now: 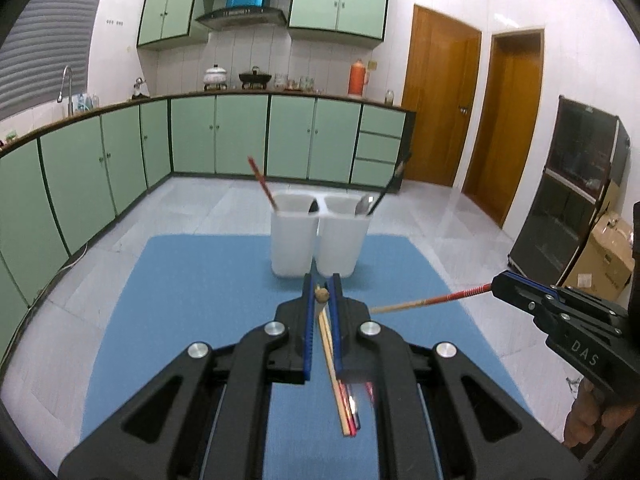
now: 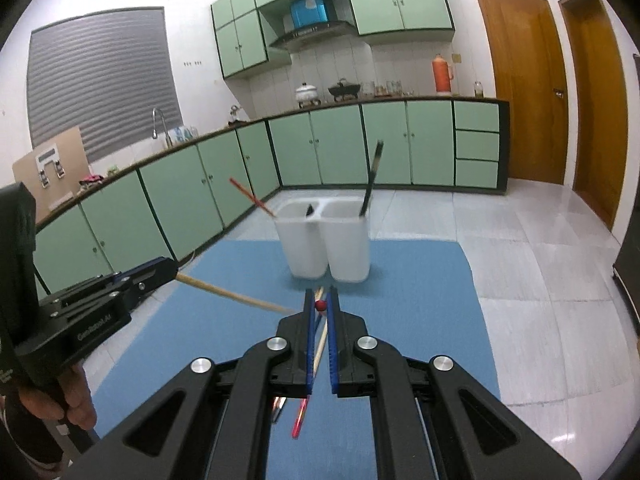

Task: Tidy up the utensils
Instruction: 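Lift both chopsticks and carry them toward the white holder, then lower both chopsticks into the white holder and open both tools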

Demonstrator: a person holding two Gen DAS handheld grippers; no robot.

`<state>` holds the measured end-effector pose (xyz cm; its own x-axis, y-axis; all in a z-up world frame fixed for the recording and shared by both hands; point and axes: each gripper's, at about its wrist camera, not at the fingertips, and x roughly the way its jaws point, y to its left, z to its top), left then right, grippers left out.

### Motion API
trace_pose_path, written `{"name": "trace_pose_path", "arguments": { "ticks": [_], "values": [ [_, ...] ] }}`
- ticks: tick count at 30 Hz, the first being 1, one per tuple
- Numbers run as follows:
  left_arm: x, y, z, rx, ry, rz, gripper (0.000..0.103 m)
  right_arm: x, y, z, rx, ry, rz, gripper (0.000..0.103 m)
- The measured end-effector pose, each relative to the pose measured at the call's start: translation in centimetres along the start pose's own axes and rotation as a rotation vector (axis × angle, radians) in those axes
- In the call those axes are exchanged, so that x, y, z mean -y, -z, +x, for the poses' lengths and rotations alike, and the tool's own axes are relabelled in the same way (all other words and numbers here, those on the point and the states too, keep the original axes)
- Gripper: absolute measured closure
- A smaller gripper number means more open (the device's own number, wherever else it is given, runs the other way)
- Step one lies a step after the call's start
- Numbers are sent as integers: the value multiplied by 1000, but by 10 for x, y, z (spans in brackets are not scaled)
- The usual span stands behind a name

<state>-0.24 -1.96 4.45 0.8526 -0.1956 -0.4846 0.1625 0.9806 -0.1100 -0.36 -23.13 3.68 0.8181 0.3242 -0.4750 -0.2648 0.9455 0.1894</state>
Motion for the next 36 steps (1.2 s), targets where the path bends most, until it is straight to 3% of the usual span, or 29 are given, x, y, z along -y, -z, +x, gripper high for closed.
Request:
{"name": "trace_pose_path", "arguments": {
  "ticks": [20,30,36],
  "values": [
    [4,-69,-14,155,57,-8,97,2,-77,-5,88,-83,-36,98],
    [11,-136,-17,328,29,13,97,-1,-161,4,222,-87,-77,98],
    [19,-177,11,389,0,36,97,-2,-214,33,286,-84,-86,98]
  ]
}}
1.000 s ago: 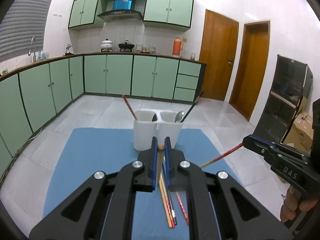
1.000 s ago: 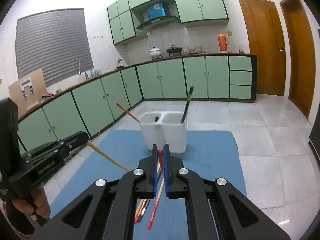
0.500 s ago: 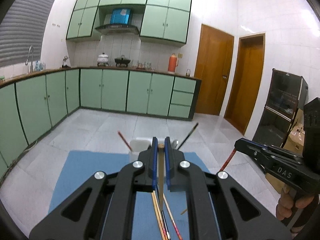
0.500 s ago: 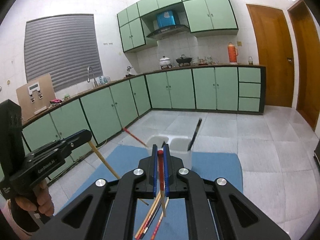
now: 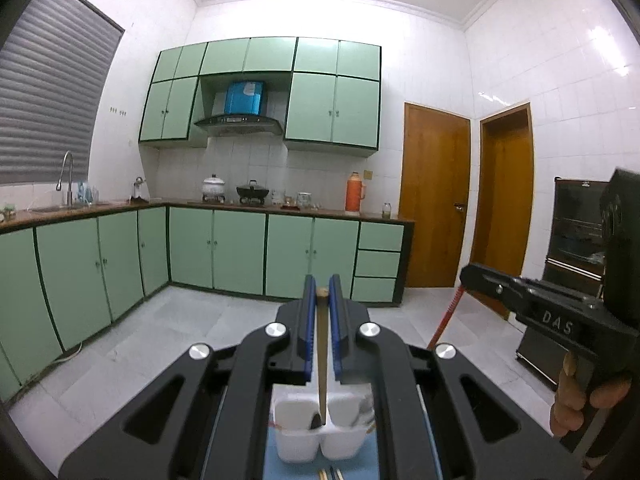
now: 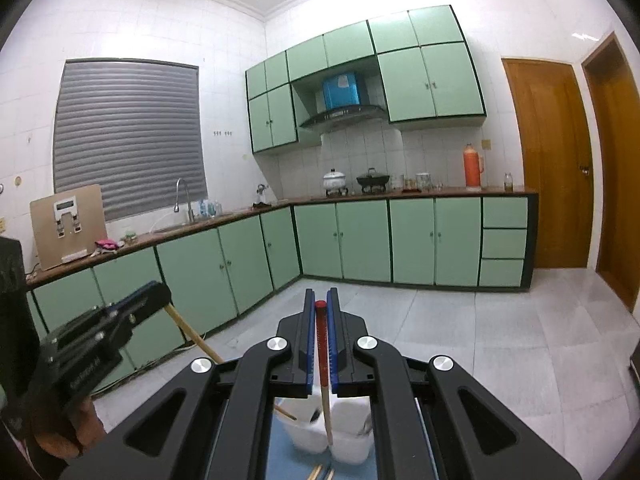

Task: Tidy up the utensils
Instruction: 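Lower both chopsticks into the white holder and open both tools, then move both open tools back over the remaining chopsticks on the mat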

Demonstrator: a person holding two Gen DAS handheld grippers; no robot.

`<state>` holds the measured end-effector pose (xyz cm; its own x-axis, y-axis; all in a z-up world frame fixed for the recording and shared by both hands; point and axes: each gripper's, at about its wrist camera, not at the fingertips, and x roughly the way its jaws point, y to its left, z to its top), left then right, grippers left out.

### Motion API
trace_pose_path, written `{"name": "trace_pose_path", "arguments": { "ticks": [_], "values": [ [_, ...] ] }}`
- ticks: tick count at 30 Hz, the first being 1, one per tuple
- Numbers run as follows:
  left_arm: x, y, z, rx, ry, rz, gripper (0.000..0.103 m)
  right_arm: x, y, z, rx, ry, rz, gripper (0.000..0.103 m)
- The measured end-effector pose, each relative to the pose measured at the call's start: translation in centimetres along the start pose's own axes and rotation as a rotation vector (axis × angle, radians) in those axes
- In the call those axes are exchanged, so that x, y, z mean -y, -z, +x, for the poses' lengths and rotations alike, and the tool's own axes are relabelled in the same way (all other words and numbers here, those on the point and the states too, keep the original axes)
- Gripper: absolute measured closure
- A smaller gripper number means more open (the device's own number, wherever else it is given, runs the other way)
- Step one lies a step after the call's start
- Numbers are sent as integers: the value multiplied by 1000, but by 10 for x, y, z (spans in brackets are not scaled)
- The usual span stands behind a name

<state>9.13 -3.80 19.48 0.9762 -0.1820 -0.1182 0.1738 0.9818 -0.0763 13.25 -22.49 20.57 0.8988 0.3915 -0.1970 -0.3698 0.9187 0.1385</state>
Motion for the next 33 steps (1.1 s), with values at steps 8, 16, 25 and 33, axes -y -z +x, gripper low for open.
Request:
{"name": "trace_pose_path", "arguments": {
  "ticks": [8,16,25,33],
  "values": [
    [-3,23,74,-60,-36,26,97,9,18,67,-46,27,-19,98],
    [-23,76,123,-220,-24,-7,95,17,73,100,-172,12,-16,97],
    [-33,116,66,-214,-34,-9,65,16,120,38,-119,68,13,75],
    [-30,199,-3,-392,-46,-61,63,-6,221,-26,-228,150,104,75]
  ]
}}
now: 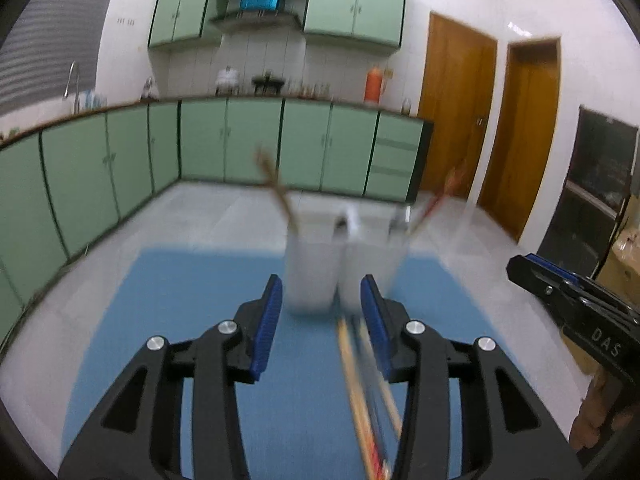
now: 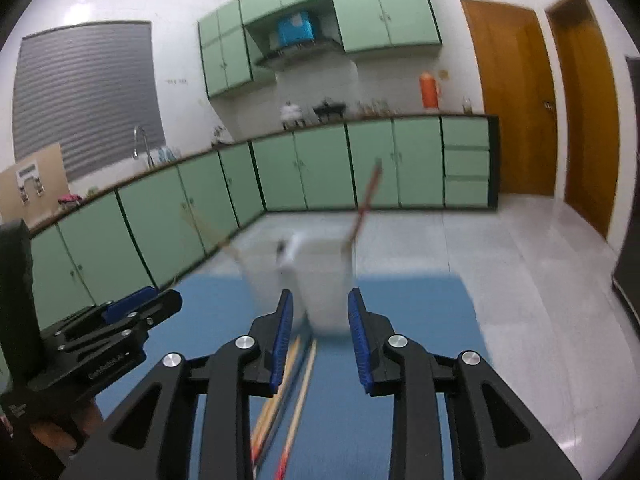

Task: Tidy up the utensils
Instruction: 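Move both open tools back over the remaining chopsticks on the mat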

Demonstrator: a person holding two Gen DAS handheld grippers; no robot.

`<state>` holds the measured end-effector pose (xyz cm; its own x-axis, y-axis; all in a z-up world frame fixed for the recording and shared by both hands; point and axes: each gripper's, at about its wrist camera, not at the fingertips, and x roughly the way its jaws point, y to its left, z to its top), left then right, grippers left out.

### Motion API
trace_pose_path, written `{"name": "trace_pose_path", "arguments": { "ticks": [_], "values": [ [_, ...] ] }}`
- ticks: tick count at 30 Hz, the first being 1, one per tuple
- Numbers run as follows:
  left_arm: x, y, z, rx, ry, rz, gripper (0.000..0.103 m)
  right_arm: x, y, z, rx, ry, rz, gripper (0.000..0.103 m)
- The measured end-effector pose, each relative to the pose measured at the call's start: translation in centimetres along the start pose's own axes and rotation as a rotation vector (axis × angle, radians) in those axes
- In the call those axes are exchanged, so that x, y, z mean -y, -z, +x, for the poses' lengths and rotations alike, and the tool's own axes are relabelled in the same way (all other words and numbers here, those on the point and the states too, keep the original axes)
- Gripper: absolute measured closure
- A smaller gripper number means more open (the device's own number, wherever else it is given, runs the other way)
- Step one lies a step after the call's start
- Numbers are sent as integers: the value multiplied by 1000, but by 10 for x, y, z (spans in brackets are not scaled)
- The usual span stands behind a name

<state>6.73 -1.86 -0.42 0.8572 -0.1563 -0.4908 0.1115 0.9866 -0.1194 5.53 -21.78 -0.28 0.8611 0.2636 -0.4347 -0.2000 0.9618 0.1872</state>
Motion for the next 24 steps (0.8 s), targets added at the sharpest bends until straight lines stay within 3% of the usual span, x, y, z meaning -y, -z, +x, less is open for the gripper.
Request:
{"name": "trace_pose_path", "arguments": {
  "ticks": [5,11,24],
  "values": [
    [-6,60,-8,-122,-17,7,63,-8,68,-7,-118,30,16,75],
    [-14,97,-10,-212,-5,-4,64,-20,120,-10,-224,13,23,77],
    [-5,114,-9,-252,12,30,64,-32,139,11,-351,-24,49,85]
  ]
}}
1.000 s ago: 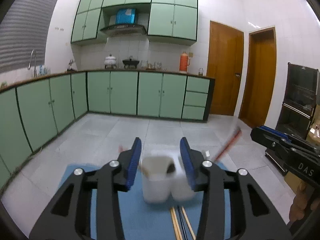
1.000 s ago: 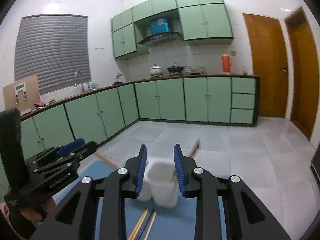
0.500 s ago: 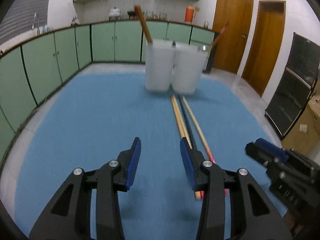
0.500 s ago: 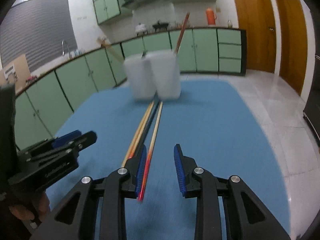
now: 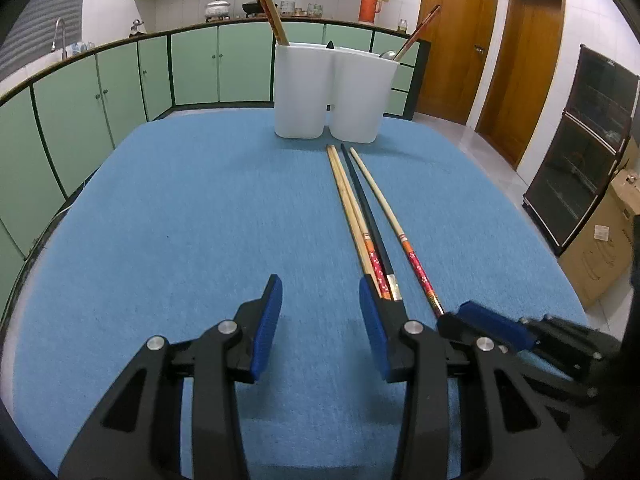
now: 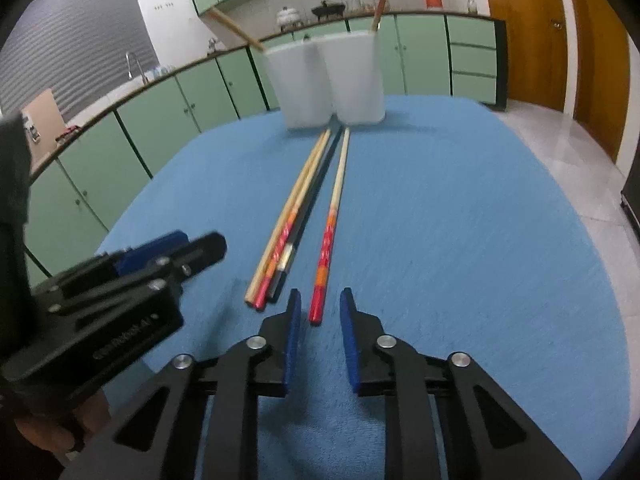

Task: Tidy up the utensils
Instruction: 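Move both open tools back over the remaining chopsticks on the mat, then grasp a plain wooden chopstick with the left tool while the right tool grasps a red-patterned chopstick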

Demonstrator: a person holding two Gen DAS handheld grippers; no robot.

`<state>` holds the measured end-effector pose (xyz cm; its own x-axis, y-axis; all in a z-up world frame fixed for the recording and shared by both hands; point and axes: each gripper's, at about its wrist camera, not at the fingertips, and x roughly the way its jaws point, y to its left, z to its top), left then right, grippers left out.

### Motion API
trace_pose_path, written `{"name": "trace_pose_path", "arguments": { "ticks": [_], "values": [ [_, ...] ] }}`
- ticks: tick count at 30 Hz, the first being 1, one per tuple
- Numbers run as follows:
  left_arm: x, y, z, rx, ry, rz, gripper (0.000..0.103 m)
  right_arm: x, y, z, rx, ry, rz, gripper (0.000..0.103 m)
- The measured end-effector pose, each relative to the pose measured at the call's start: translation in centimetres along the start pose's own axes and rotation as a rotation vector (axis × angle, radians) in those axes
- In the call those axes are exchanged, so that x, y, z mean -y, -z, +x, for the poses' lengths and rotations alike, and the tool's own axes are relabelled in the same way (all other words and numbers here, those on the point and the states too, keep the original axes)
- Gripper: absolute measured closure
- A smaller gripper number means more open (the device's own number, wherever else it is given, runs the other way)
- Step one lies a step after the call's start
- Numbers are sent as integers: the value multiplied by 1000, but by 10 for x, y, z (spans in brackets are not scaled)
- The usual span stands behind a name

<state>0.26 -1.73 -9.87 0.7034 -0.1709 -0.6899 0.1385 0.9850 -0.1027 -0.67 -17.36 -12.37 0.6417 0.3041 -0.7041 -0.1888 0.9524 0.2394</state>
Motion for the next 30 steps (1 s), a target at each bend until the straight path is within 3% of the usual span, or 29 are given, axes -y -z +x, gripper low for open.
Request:
{"name": "trace_pose_path", "arguments": {
  "ticks": [4,6,30],
  "values": [
    [5,-1,2,-8,4,5,64,0,-1,2,-7,11,0,89],
    [7,0,2,-7,7,13,64,0,-1,3,-14,14,-3,97],
    [27,3,22,-103,50,58,64,26,-2,-7,8,60,62,98]
  ]
}}
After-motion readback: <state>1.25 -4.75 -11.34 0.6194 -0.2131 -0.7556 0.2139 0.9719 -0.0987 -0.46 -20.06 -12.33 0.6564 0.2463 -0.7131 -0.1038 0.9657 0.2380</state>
